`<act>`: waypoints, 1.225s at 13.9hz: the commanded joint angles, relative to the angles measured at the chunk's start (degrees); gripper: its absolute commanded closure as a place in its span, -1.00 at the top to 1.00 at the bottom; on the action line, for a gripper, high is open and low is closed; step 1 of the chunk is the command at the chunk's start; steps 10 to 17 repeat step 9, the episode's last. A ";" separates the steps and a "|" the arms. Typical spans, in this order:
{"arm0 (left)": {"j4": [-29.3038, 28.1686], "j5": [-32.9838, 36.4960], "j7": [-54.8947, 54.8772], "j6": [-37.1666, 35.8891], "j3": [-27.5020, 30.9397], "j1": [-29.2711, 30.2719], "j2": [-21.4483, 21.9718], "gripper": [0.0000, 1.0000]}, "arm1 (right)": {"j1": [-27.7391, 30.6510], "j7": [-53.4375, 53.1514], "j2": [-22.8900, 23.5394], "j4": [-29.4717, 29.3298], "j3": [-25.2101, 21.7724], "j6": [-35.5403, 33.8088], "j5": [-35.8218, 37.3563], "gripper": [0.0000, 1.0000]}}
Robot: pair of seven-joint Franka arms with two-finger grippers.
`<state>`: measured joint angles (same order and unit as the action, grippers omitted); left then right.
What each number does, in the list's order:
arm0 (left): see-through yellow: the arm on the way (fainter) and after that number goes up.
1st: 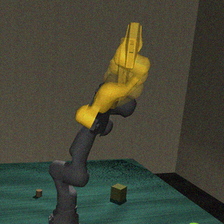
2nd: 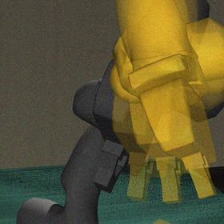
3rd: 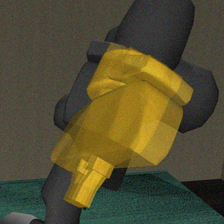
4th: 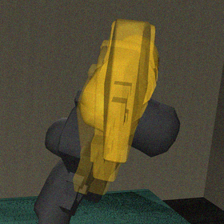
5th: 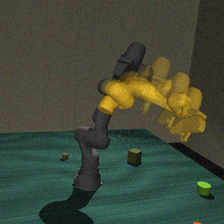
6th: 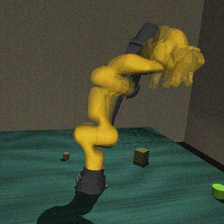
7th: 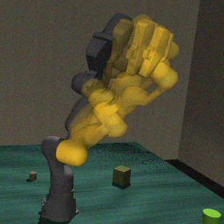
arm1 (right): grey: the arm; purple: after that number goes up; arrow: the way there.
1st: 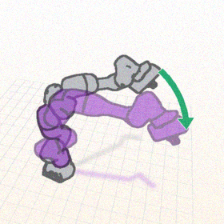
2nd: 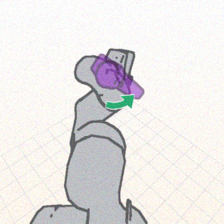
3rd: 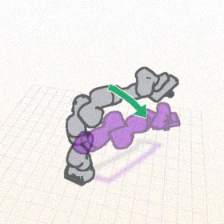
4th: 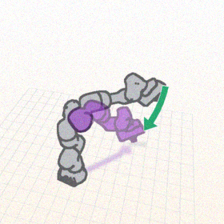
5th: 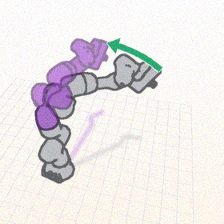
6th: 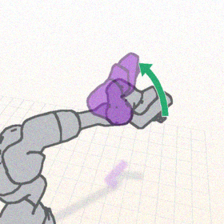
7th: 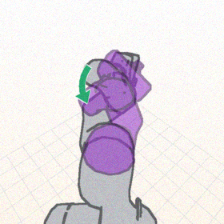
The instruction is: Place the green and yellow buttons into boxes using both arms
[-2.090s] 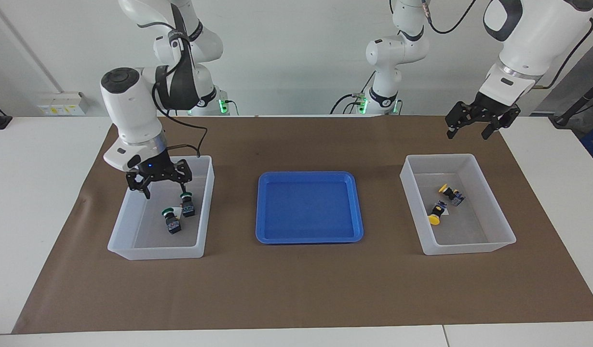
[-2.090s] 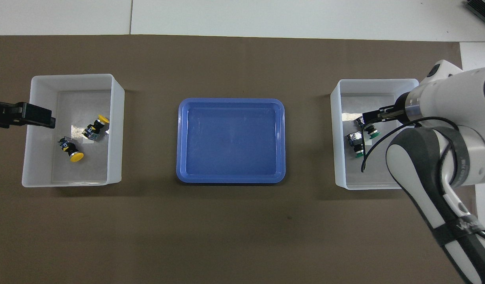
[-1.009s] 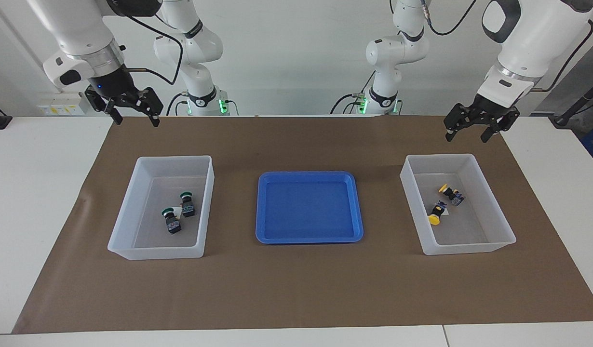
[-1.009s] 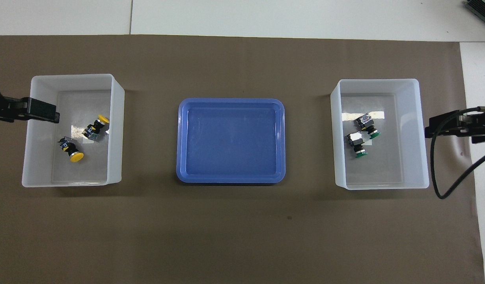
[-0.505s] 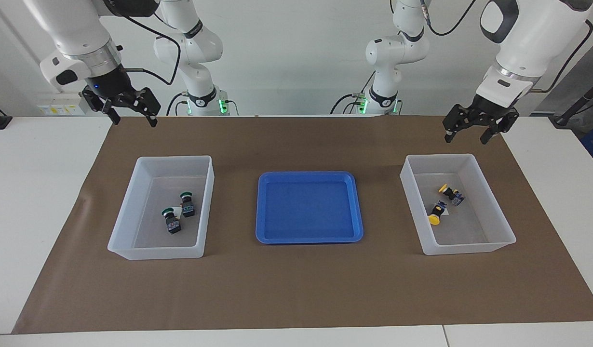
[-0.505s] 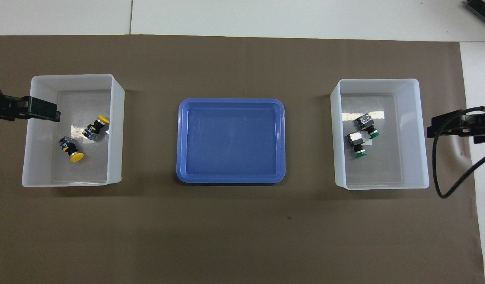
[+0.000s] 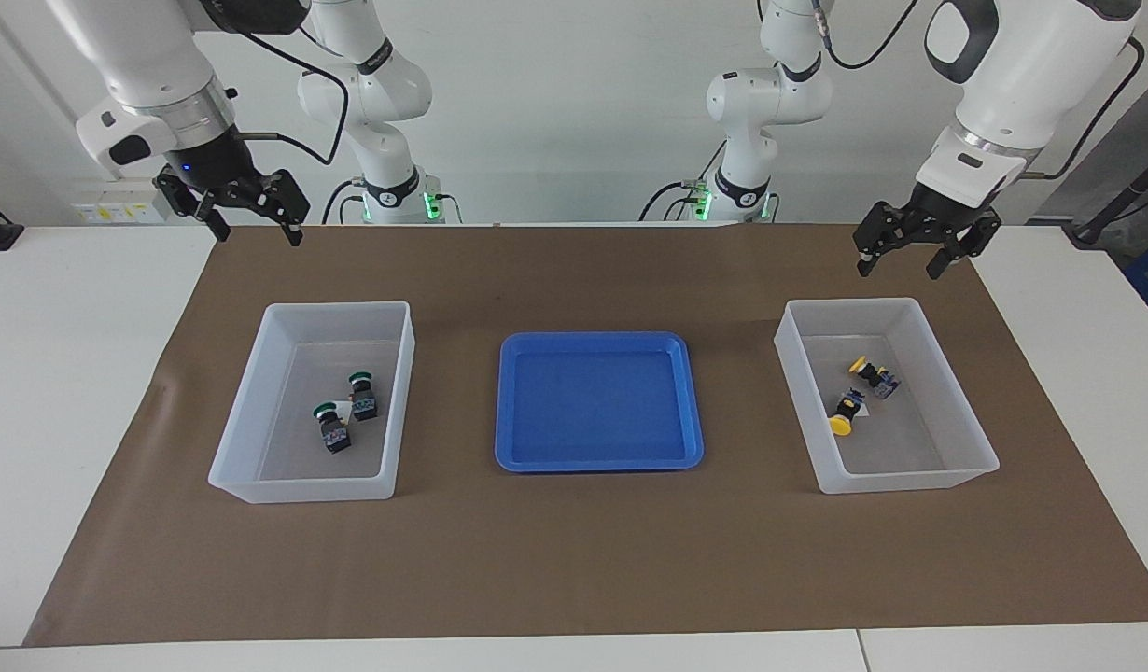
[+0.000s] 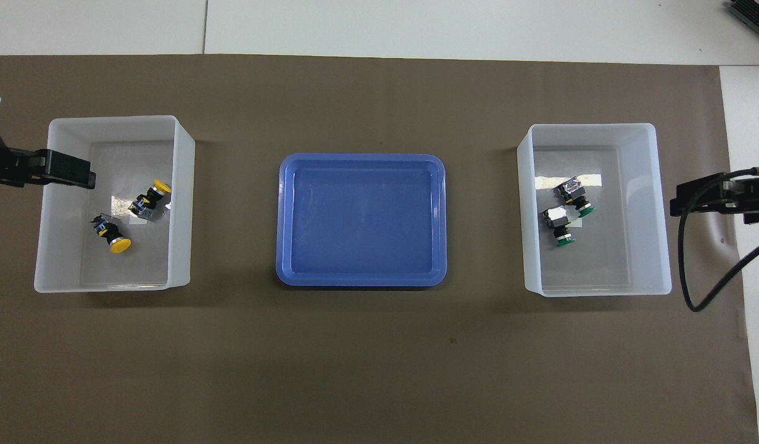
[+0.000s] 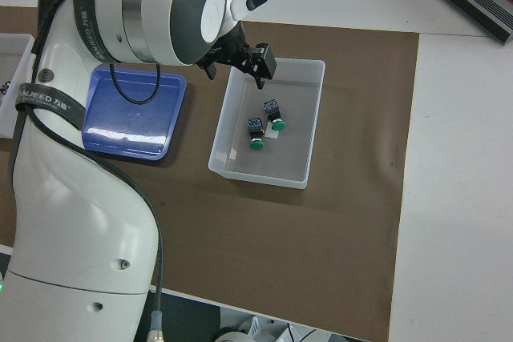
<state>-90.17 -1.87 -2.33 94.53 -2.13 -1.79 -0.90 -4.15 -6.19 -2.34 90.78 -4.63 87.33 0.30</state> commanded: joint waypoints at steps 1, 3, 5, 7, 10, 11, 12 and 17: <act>1.48 0.64 -0.40 -1.62 1.42 -0.93 -0.24 1.00 | 0.46 1.36 -0.73 0.89 0.50 -0.41 1.63 1.00; 1.66 0.73 -0.40 -2.07 1.42 -0.76 -0.24 1.00 | 0.46 1.18 -0.73 0.80 0.59 -0.32 1.55 1.00; 0.52 0.82 -0.40 -1.45 1.51 -0.49 0.19 1.00 | 0.29 1.35 -0.73 0.80 0.67 0.29 1.55 1.00; 0.43 0.82 -0.49 -0.93 1.51 -0.40 0.28 1.00 | 0.46 1.36 -0.73 0.80 0.59 0.29 1.55 1.00; 0.43 0.82 -0.49 -1.10 1.51 -0.40 0.28 1.00 | 0.73 1.36 -0.73 0.89 0.67 -0.14 1.46 1.00; 0.43 0.82 -0.49 -1.10 1.51 -0.40 0.28 1.00 | 0.73 1.36 -0.73 0.89 0.67 -0.14 1.46 1.00; 0.43 0.82 -0.49 -1.10 1.51 -0.40 0.28 1.00 | 0.73 1.36 -0.73 0.89 0.67 -0.14 1.46 1.00; 0.43 0.82 -0.49 -1.10 1.51 -0.40 0.28 1.00 | 0.73 1.36 -0.73 0.89 0.67 -0.14 1.46 1.00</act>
